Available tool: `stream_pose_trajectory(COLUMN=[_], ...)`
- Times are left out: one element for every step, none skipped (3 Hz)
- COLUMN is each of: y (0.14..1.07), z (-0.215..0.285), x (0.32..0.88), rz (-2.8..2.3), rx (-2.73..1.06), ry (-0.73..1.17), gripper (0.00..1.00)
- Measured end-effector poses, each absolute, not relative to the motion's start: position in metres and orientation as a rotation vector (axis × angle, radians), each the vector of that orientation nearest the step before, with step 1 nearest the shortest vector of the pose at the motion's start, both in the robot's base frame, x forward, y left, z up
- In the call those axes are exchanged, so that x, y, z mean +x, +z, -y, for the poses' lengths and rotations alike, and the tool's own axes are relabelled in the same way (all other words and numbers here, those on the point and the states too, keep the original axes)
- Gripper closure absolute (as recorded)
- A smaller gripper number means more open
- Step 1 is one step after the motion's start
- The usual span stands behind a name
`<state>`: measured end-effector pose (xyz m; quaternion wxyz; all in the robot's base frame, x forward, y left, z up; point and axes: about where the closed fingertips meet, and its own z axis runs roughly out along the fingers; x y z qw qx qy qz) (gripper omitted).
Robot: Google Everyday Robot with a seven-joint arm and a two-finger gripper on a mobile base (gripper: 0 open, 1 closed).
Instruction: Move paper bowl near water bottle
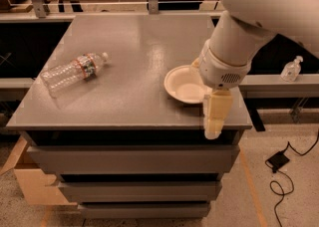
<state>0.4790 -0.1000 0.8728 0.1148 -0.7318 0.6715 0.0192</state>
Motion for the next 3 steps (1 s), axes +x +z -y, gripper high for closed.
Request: stream_pose_trajectory(y=[0.867, 0.854, 0.84], z=[0.089, 0.088, 0.09], x=[0.48, 0.484, 0.487], rz=[-1.95, -1.973, -2.007], rx=[-2.212, -2.255, -2.28], ry=[0.031, 0.029, 0.041], gripper=[0.0, 0.0, 0.0])
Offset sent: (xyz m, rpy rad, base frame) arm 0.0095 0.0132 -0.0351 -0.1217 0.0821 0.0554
